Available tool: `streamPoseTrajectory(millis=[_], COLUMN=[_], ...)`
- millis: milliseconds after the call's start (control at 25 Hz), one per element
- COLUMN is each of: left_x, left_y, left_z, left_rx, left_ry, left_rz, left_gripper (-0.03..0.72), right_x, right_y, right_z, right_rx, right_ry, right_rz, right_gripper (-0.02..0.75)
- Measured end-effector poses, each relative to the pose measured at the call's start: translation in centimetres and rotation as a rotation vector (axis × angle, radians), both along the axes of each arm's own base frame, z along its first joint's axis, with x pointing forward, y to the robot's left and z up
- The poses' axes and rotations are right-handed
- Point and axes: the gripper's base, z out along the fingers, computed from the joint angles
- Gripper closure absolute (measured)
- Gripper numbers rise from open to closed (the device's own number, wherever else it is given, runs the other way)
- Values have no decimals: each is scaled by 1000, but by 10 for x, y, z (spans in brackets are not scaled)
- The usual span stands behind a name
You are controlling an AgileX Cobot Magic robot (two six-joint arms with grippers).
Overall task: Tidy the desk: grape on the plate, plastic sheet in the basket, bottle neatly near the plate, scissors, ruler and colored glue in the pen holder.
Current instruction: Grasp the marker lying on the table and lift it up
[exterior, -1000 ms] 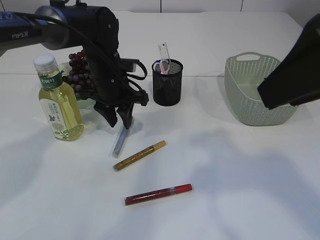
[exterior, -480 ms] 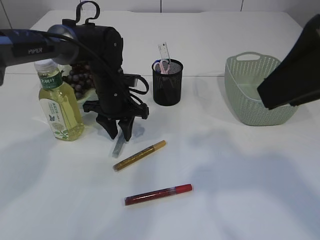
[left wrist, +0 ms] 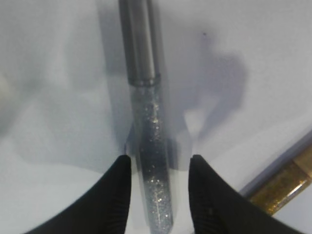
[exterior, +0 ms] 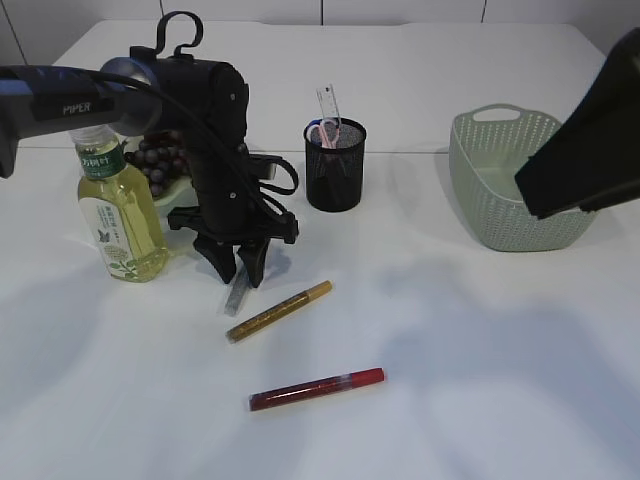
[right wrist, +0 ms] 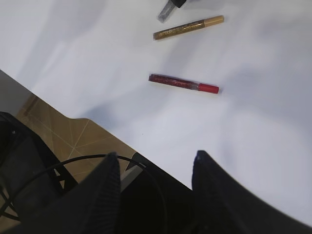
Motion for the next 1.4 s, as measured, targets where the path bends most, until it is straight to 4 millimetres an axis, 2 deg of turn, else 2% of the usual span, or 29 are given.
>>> streamPoseTrajectory(millis=[160, 440, 1400], left_x=[0, 0, 1], left_y=[0, 0, -1], left_z=[0, 0, -6], left_rx=[0, -1, 1], left_ry=[-1, -1, 7], left_rz=[-2, -9, -12], left_gripper=[400, 445, 456], right_x=[0, 0, 0], right_y=[0, 0, 0], right_z=[0, 0, 0], right_rx=[-1, -1, 0], right_ry=[1, 1, 2], right_rz=[1, 1, -1], right_gripper=[352, 352, 352])
